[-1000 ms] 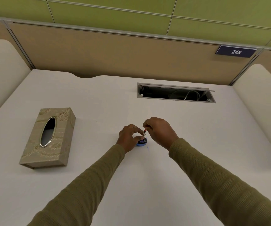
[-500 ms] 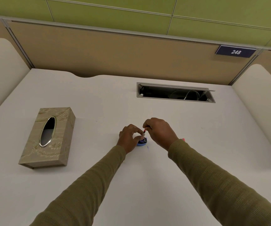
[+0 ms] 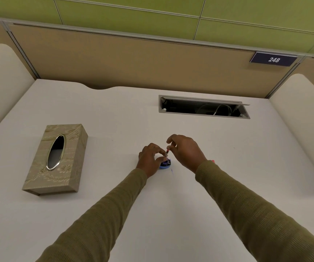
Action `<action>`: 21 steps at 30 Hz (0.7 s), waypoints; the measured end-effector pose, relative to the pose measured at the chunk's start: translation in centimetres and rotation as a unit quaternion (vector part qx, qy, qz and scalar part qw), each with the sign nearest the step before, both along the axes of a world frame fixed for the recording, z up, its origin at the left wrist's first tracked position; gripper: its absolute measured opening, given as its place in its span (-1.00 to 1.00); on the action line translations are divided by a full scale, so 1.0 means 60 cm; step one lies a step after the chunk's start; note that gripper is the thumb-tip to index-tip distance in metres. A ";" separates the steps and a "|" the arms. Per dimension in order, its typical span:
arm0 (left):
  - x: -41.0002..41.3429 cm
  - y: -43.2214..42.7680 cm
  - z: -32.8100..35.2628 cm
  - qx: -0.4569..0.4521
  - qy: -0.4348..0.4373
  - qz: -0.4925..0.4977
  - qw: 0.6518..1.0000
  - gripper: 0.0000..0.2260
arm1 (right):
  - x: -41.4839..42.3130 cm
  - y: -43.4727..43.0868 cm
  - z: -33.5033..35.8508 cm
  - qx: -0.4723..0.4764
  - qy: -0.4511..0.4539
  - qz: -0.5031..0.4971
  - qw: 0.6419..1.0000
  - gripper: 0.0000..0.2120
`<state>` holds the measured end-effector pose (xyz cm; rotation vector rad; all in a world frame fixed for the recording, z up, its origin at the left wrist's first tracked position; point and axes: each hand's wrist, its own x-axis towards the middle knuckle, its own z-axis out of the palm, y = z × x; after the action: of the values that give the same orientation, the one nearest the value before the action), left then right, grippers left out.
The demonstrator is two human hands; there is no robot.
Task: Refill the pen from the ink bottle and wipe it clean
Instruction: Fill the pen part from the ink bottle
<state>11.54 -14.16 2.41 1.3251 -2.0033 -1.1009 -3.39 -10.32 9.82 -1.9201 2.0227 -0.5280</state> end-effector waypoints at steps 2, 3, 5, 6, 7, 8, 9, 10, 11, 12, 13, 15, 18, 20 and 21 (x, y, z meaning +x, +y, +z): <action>0.001 0.000 0.000 0.003 -0.004 0.004 1.000 -0.88 | -0.002 -0.004 0.000 0.004 -0.010 0.012 1.000 -0.84; 0.001 0.000 0.000 0.005 -0.004 0.006 1.000 -0.89 | -0.003 -0.005 0.000 0.007 -0.011 0.019 1.000 -0.84; 0.002 0.000 -0.001 0.009 -0.001 0.008 1.000 -0.85 | -0.004 -0.007 0.000 0.011 -0.010 0.027 1.000 -0.83; 0.002 0.000 -0.001 0.009 0.001 0.007 1.000 -0.83 | -0.004 -0.008 0.000 0.009 -0.007 0.029 1.000 -0.84; 0.002 0.000 -0.001 0.008 0.003 0.007 1.000 -0.83 | -0.004 -0.008 -0.001 0.007 -0.002 0.029 1.000 -0.85; 0.002 0.000 -0.001 0.007 0.004 0.007 1.000 -0.84 | -0.004 -0.009 -0.001 0.005 0.002 0.028 1.000 -0.87; 0.002 0.000 -0.001 0.007 0.004 0.008 1.000 -0.85 | -0.004 -0.010 -0.002 0.005 0.005 0.026 1.000 -0.88; 0.002 0.000 -0.002 0.008 0.005 0.010 1.000 -0.85 | -0.004 -0.011 -0.003 0.004 0.005 0.023 1.000 -0.89; 0.002 0.000 -0.002 0.009 0.006 0.013 1.000 -0.85 | -0.004 -0.012 -0.004 0.003 0.001 0.020 1.000 -0.89; 0.002 0.001 -0.002 0.011 0.007 0.015 1.000 -0.85 | -0.004 -0.013 -0.004 0.002 -0.007 0.018 1.000 -0.89; 0.001 0.000 -0.002 0.013 0.006 0.017 1.000 -0.85 | -0.004 -0.013 -0.005 0.001 -0.017 0.015 1.000 -0.88; 0.000 -0.001 -0.002 0.013 0.002 0.016 1.000 -0.85 | -0.004 -0.014 -0.005 0.003 -0.030 0.015 0.999 -0.85; -0.001 -0.003 -0.004 0.012 -0.004 0.018 1.000 -0.91 | -0.004 -0.018 -0.007 0.009 -0.043 0.009 0.999 -0.87; -0.001 -0.005 -0.005 0.014 -0.004 0.020 1.000 -0.92 | -0.007 -0.021 -0.010 0.009 -0.053 -0.004 0.999 -0.91; -0.002 -0.006 -0.006 0.014 -0.002 0.021 1.000 -0.92 | -0.008 -0.022 -0.011 0.009 -0.060 -0.011 0.998 -0.93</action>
<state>11.45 -14.50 2.03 1.3779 -1.9607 -1.1131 -3.88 -11.62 9.15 -1.8123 1.9693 -0.6138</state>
